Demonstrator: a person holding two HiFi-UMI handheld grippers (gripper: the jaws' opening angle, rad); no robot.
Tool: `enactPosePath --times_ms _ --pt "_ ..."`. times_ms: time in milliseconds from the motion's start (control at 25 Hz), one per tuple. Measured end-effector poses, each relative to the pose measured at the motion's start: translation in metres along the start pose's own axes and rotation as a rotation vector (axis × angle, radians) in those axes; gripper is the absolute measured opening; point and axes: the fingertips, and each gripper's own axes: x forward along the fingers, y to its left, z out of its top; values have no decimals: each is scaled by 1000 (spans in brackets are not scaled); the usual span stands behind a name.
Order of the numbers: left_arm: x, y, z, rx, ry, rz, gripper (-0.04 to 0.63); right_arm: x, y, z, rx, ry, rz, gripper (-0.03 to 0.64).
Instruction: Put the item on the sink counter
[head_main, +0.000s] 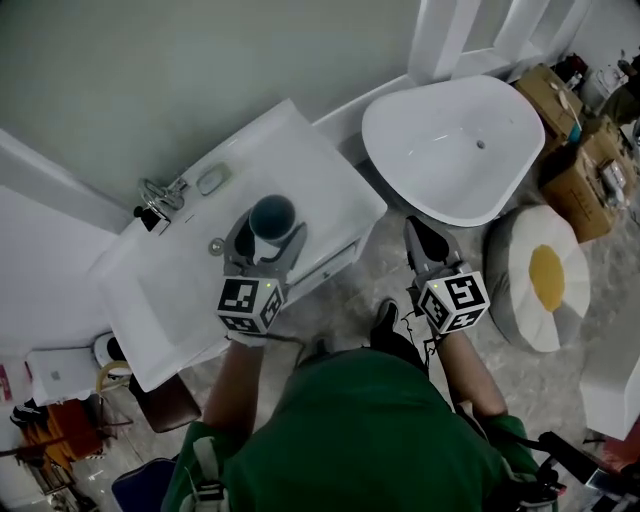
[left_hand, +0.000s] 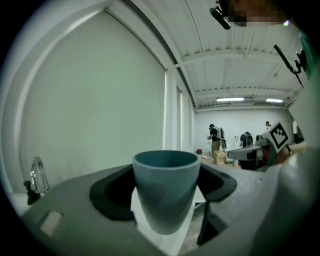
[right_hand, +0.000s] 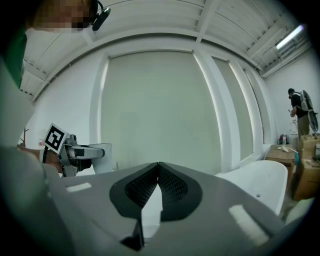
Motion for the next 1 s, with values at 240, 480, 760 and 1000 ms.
enactPosePath --times_ms 240,480,760,1000 --pt "60 -23 9 -1 3 108 376 31 -68 14 6 14 121 -3" --pt "100 -42 6 1 21 182 376 52 -115 19 15 34 224 -3" --pt "158 -32 -19 -4 78 172 377 92 -145 9 40 91 271 -3" --pt "196 -6 -58 -42 117 138 377 125 -156 -8 34 149 250 -3"
